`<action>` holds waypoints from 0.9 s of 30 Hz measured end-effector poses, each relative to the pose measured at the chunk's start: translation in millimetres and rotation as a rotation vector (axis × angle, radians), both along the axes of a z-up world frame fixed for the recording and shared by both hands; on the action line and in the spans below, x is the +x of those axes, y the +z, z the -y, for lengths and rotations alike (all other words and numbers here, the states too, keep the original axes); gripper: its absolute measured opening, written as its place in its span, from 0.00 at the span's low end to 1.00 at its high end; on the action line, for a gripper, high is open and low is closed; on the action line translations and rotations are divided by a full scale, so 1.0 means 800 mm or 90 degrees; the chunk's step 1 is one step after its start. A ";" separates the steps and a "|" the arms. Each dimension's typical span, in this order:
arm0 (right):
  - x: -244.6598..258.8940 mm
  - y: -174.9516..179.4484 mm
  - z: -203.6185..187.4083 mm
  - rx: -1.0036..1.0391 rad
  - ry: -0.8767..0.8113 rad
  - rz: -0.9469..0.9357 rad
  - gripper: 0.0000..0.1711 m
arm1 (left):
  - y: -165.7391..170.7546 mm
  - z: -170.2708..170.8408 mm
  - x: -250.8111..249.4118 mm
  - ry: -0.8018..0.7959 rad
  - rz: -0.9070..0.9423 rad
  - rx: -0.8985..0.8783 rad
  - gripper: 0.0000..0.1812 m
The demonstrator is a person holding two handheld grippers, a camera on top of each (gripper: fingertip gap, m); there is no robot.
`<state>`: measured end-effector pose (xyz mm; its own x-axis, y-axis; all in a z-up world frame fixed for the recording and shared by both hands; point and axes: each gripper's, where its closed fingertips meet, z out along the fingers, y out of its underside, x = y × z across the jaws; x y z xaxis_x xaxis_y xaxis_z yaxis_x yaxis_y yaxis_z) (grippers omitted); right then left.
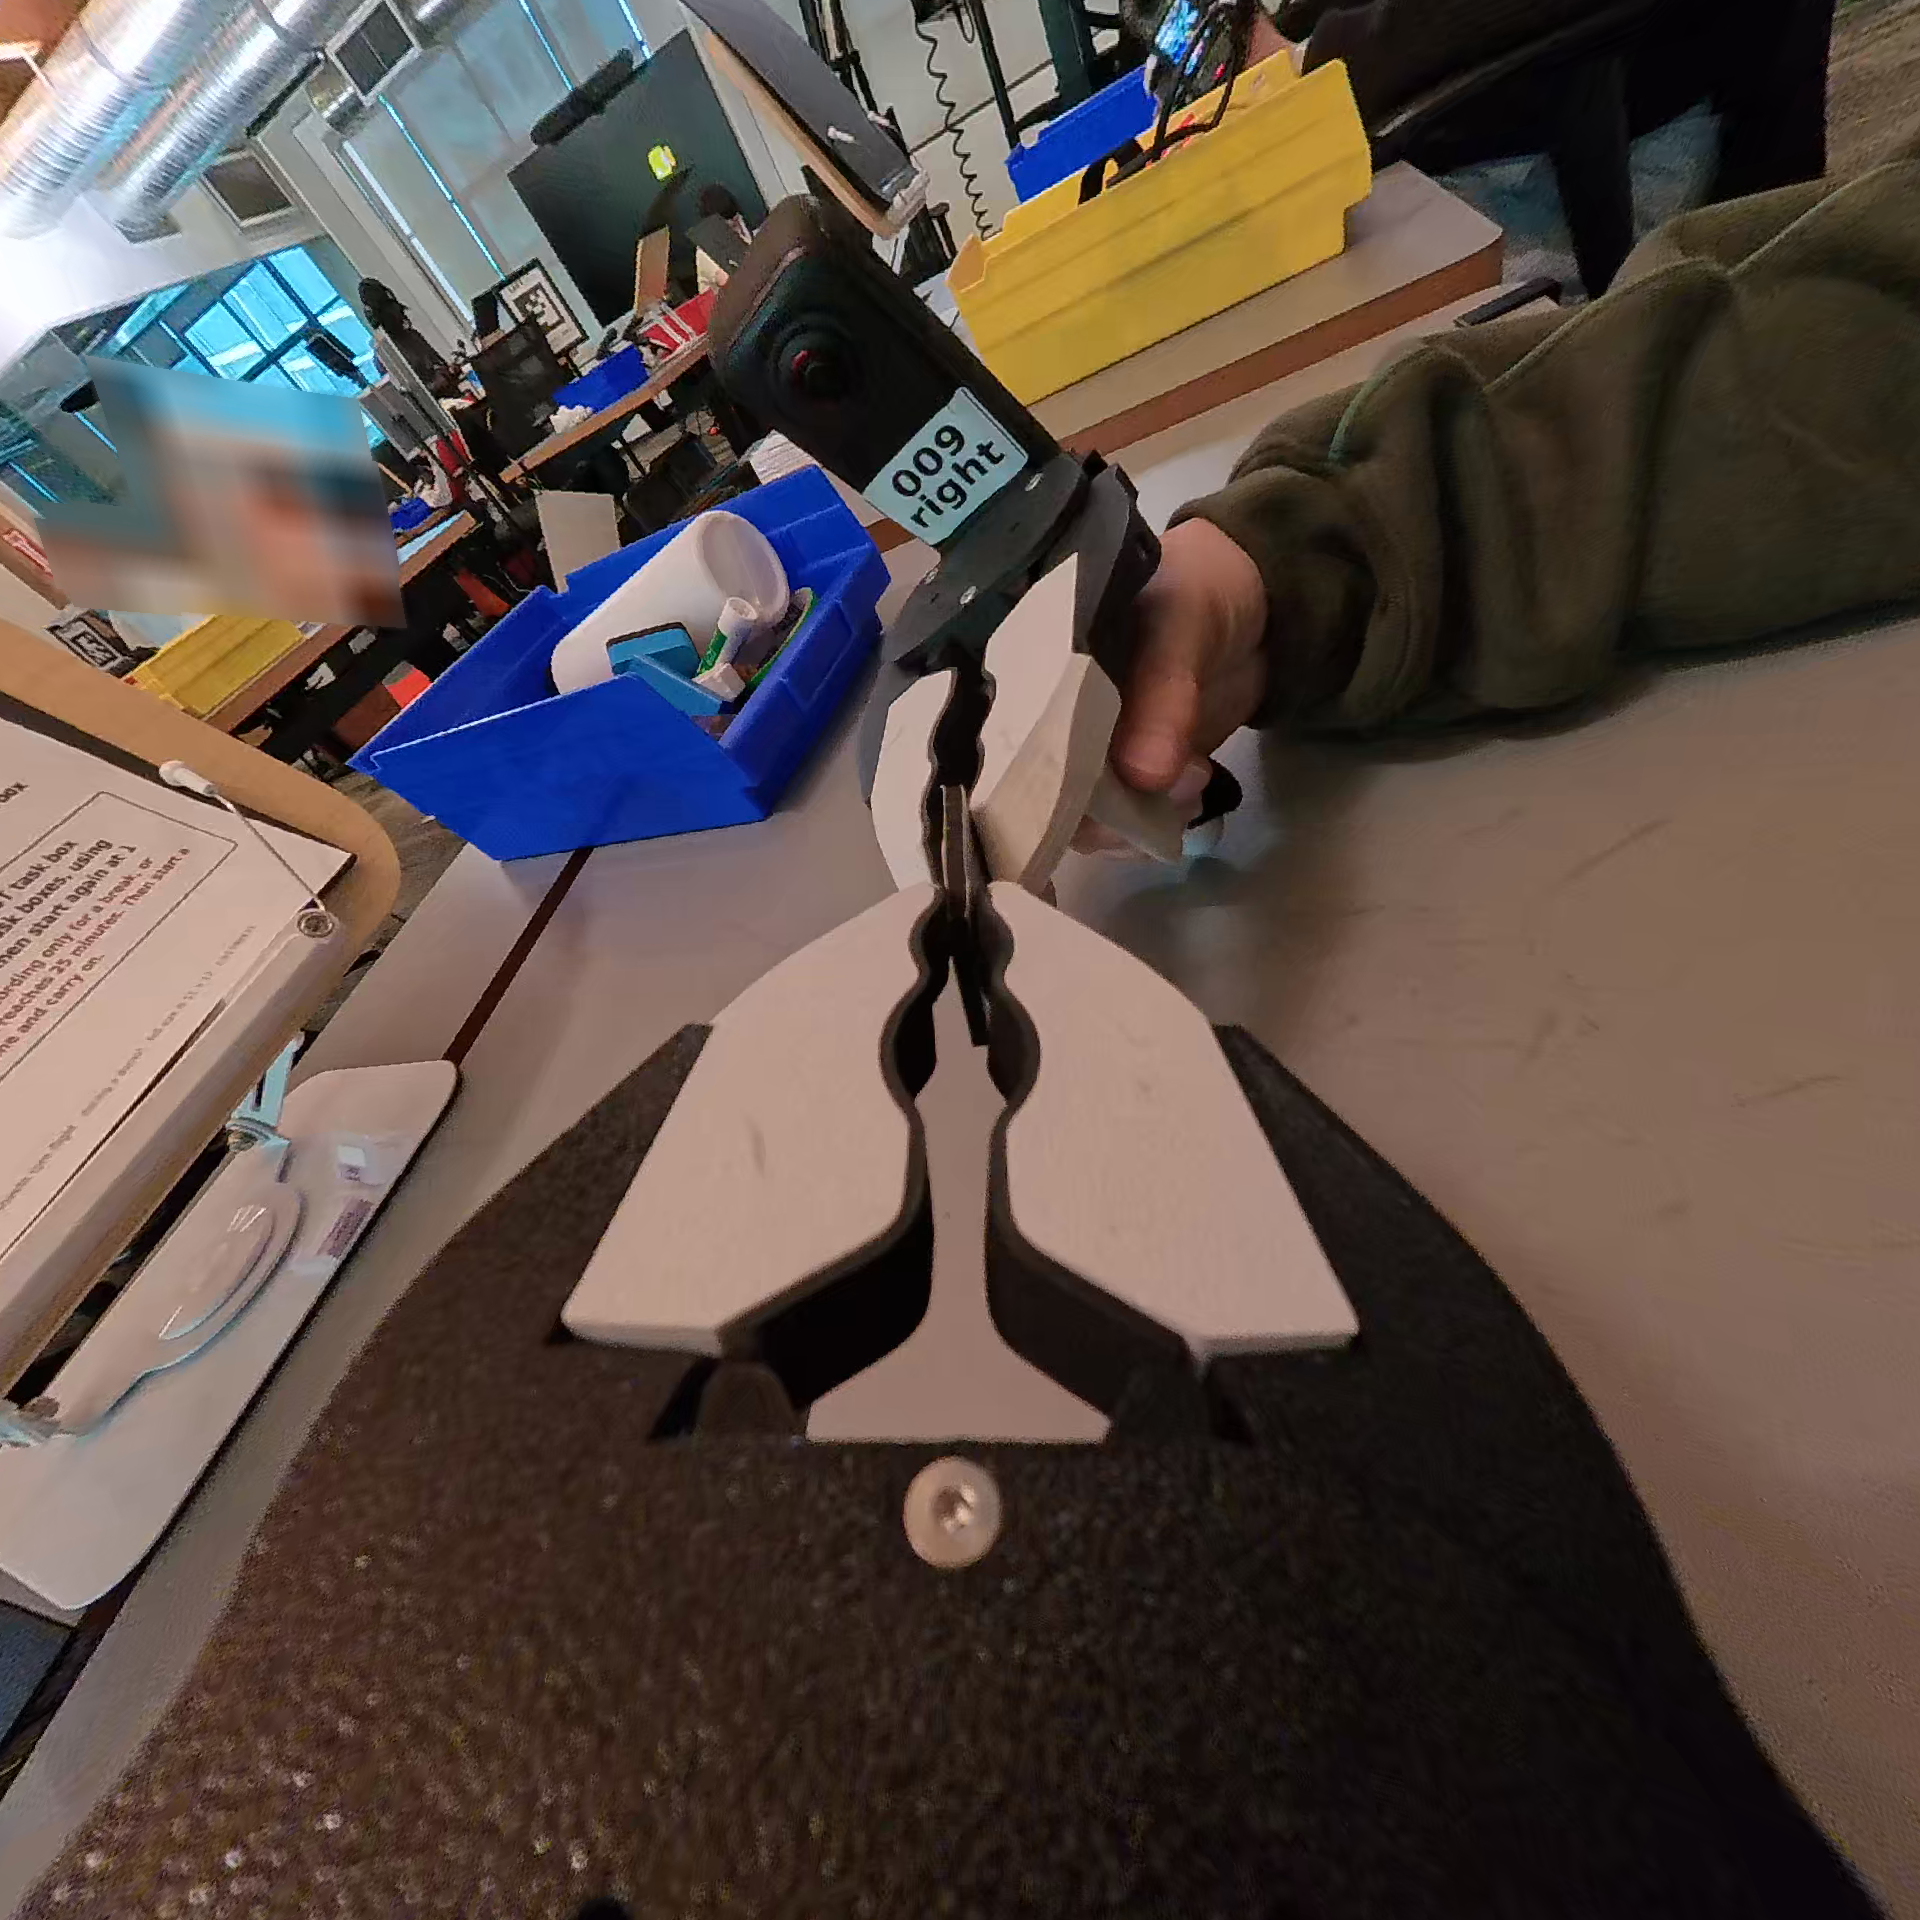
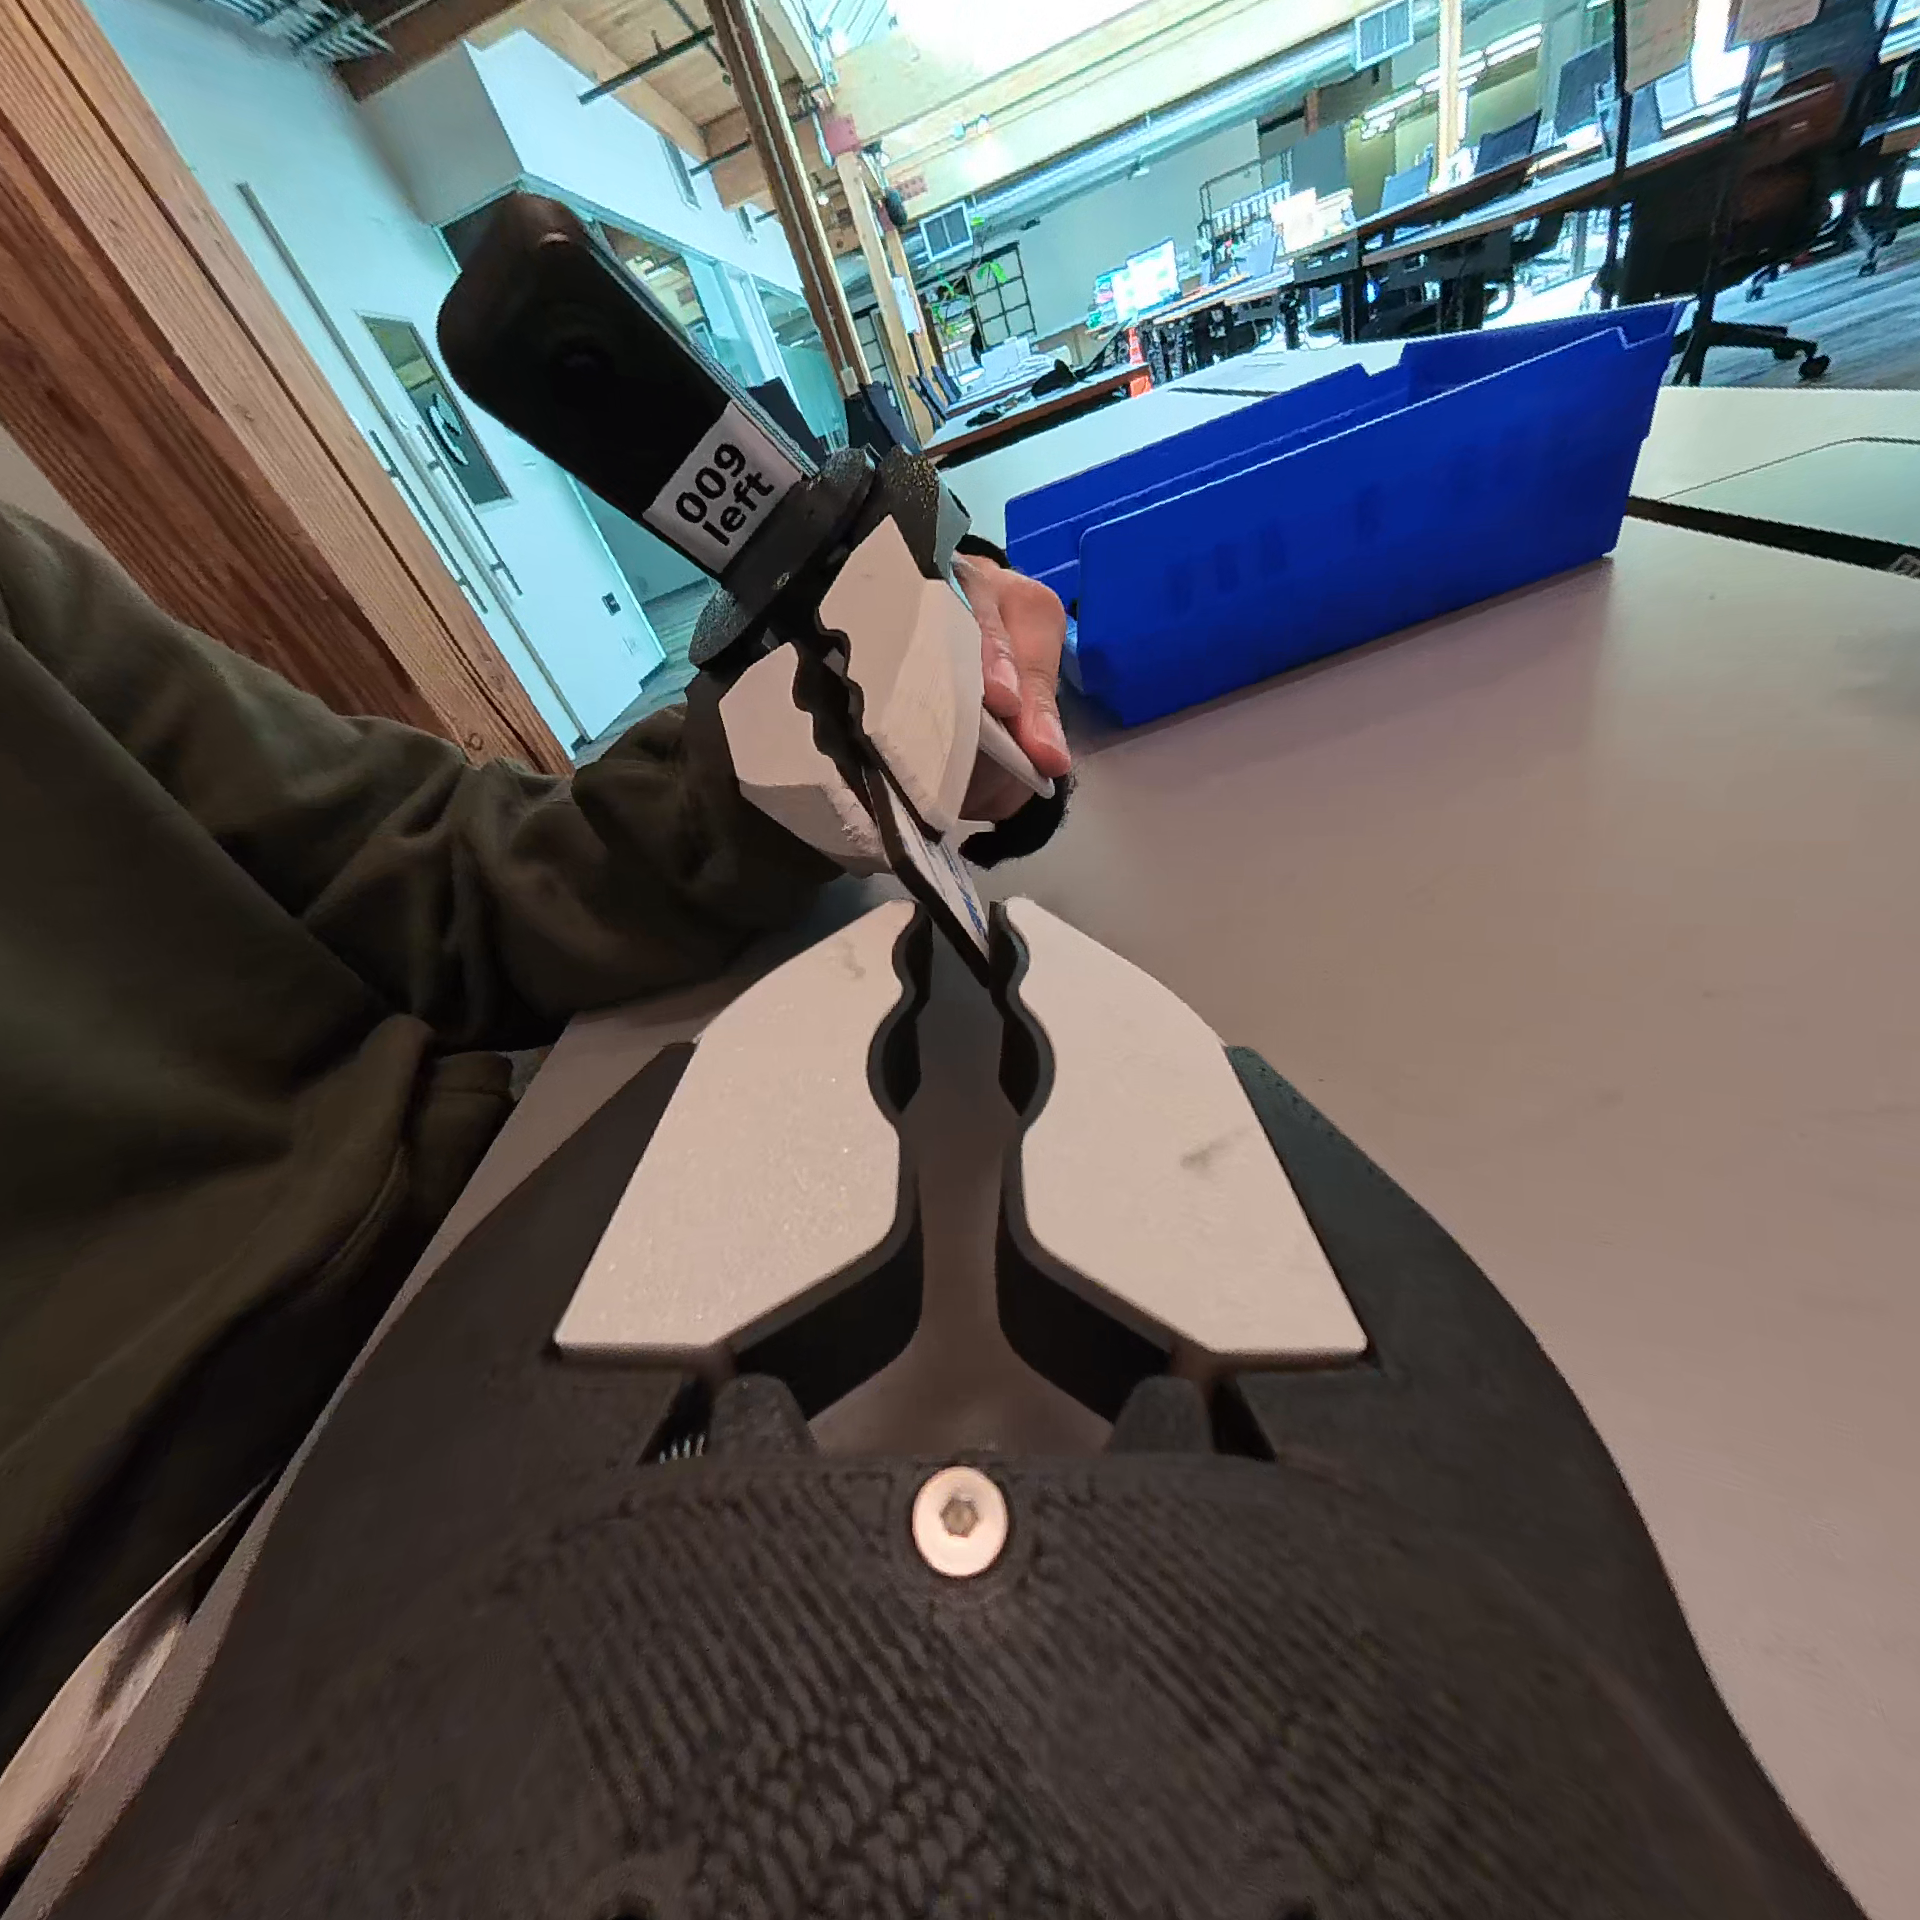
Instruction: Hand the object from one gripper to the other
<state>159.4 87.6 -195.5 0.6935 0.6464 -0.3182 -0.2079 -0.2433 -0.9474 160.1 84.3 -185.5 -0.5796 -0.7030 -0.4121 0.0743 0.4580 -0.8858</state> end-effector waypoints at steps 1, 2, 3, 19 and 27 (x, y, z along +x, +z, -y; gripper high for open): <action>0.000 0.000 0.000 0.003 -0.003 0.003 0.05 | 0.000 0.000 0.000 0.001 0.002 -0.001 0.02; 0.000 0.001 0.000 0.006 -0.002 0.000 0.05 | 0.001 0.000 0.000 0.000 0.003 -0.003 0.02; 0.000 0.001 0.000 0.006 -0.001 -0.005 0.05 | 0.002 0.000 0.000 0.002 0.004 -0.004 0.02; 0.014 0.017 -0.008 0.135 -0.105 0.085 0.22 | 0.032 -0.015 0.009 0.015 -0.055 -0.278 0.02; 0.017 0.046 -0.010 0.228 -0.170 0.041 0.04 | 0.043 -0.015 0.011 -0.017 -0.087 -0.428 0.02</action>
<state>173.4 95.9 -158.8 0.8618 0.5040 -0.0579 -0.1569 0.1561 -0.9752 169.2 96.4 -151.0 -0.6154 -0.7656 0.1876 -0.0548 -0.1958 -0.9791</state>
